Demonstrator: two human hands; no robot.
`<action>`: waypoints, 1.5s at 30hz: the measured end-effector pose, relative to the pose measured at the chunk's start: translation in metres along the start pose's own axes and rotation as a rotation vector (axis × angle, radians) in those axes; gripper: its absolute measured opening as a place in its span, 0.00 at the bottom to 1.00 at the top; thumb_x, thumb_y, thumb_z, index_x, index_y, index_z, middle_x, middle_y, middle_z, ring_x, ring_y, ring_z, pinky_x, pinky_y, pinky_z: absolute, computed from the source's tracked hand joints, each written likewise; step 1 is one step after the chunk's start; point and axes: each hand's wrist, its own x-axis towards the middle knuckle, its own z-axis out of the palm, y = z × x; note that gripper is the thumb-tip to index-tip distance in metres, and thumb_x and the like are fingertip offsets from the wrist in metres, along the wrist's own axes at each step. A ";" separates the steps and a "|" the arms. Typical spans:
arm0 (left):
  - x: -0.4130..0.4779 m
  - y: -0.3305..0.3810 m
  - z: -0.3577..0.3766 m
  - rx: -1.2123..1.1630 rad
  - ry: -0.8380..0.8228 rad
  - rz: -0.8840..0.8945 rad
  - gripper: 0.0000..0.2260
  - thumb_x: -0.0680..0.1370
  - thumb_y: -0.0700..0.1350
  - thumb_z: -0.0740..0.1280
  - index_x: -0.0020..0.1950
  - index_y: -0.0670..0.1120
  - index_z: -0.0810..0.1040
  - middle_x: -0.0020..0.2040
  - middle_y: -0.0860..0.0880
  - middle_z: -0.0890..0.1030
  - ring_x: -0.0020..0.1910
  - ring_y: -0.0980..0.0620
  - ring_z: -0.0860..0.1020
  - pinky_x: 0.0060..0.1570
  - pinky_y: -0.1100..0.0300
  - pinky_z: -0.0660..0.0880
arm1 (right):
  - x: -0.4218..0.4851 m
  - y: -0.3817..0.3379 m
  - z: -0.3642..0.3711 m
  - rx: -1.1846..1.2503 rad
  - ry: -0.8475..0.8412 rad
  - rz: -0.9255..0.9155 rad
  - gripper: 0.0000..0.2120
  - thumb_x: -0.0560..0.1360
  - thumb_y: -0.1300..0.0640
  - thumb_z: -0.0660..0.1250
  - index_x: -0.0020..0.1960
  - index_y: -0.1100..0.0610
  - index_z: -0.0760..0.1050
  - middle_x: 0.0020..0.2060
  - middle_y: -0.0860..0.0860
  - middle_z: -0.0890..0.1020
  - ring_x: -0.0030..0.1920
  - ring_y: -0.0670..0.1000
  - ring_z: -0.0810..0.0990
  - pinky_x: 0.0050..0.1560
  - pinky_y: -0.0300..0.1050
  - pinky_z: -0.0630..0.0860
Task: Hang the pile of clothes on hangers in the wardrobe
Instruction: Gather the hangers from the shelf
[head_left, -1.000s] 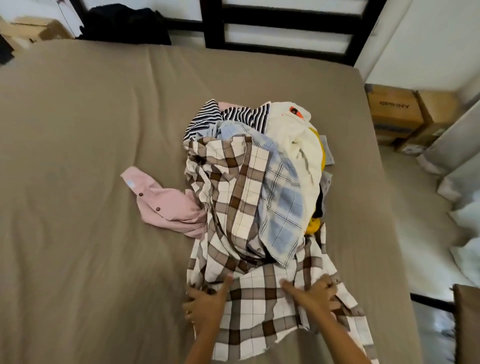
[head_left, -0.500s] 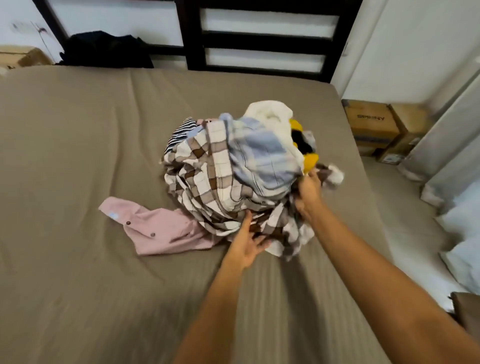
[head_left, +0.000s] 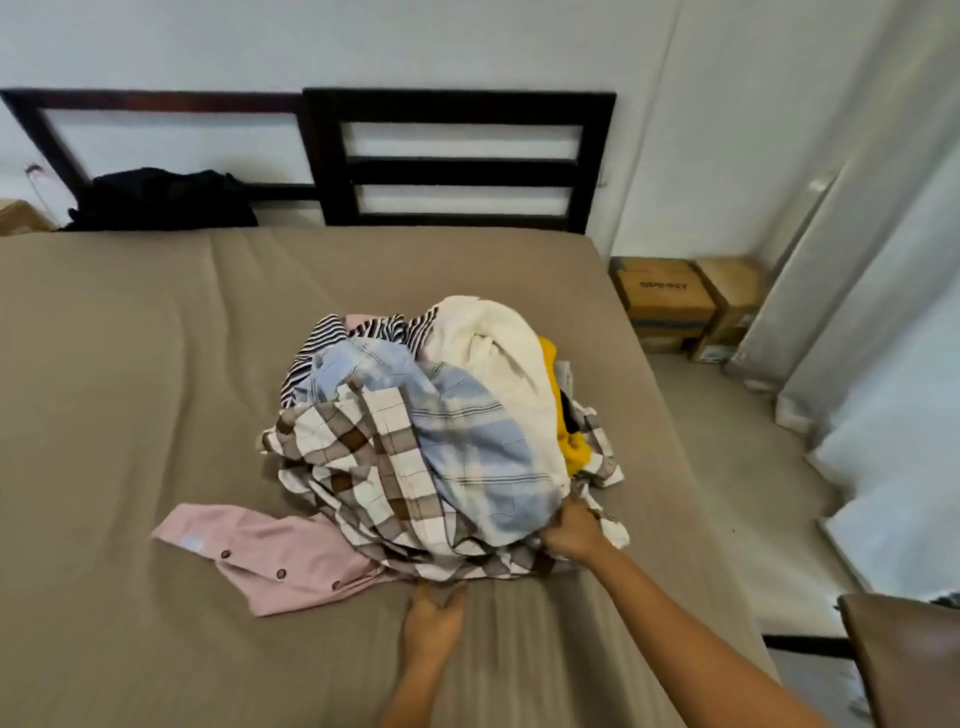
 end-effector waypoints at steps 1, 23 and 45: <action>-0.014 0.006 -0.003 0.016 -0.017 0.001 0.19 0.74 0.46 0.70 0.62 0.40 0.75 0.61 0.40 0.78 0.60 0.42 0.76 0.57 0.56 0.70 | -0.022 -0.009 -0.010 0.047 0.048 -0.045 0.35 0.61 0.42 0.66 0.64 0.59 0.71 0.62 0.57 0.76 0.62 0.57 0.74 0.57 0.44 0.72; -0.584 0.169 0.097 0.506 -1.072 1.263 0.07 0.75 0.48 0.70 0.51 0.48 0.80 0.45 0.53 0.81 0.46 0.55 0.78 0.46 0.64 0.70 | -0.725 0.027 -0.176 -0.198 1.054 0.320 0.18 0.76 0.48 0.61 0.63 0.54 0.75 0.60 0.50 0.78 0.62 0.49 0.73 0.62 0.37 0.65; -1.163 -0.190 0.105 0.760 -2.804 1.506 0.02 0.76 0.46 0.69 0.46 0.50 0.82 0.42 0.48 0.84 0.45 0.49 0.81 0.51 0.52 0.77 | -1.259 0.029 0.039 -0.126 1.940 1.882 0.06 0.76 0.51 0.65 0.48 0.48 0.81 0.42 0.44 0.83 0.42 0.44 0.80 0.43 0.41 0.77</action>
